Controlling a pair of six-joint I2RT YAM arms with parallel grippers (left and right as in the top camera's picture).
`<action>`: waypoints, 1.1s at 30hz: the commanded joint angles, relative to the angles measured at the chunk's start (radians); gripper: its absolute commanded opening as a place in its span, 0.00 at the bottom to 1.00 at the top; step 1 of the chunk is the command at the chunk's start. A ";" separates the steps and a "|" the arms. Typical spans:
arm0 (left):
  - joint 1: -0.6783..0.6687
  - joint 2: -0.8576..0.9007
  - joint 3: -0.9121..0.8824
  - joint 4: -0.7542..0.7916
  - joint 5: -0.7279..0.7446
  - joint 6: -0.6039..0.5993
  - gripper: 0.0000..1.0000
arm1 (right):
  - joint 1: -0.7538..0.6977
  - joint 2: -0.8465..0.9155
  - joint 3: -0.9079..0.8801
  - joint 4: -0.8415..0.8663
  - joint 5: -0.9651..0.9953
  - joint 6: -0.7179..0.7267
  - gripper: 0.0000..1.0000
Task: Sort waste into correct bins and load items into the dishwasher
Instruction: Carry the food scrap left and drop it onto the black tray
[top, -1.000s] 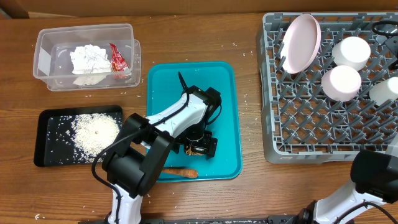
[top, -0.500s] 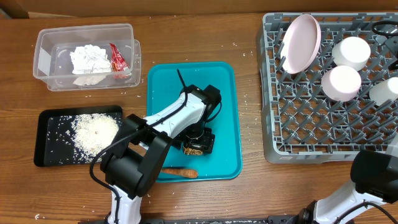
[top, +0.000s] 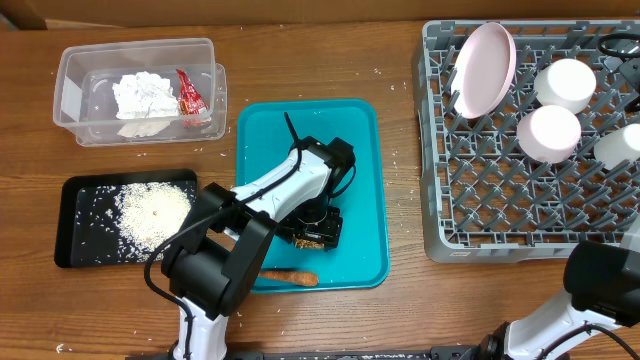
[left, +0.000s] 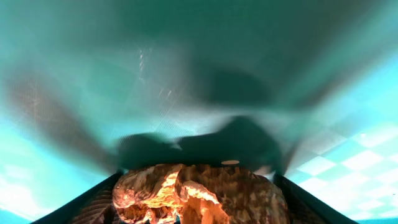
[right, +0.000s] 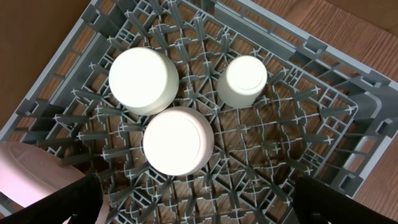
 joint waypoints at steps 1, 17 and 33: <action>0.011 0.014 -0.014 0.018 -0.021 -0.008 0.73 | 0.000 -0.003 -0.003 0.006 0.010 0.005 1.00; 0.165 0.014 0.244 -0.167 -0.113 -0.046 0.73 | 0.000 -0.003 -0.003 0.006 0.010 0.005 1.00; 0.645 0.012 0.374 -0.285 -0.204 -0.133 0.74 | 0.000 -0.003 -0.003 0.006 0.010 0.005 1.00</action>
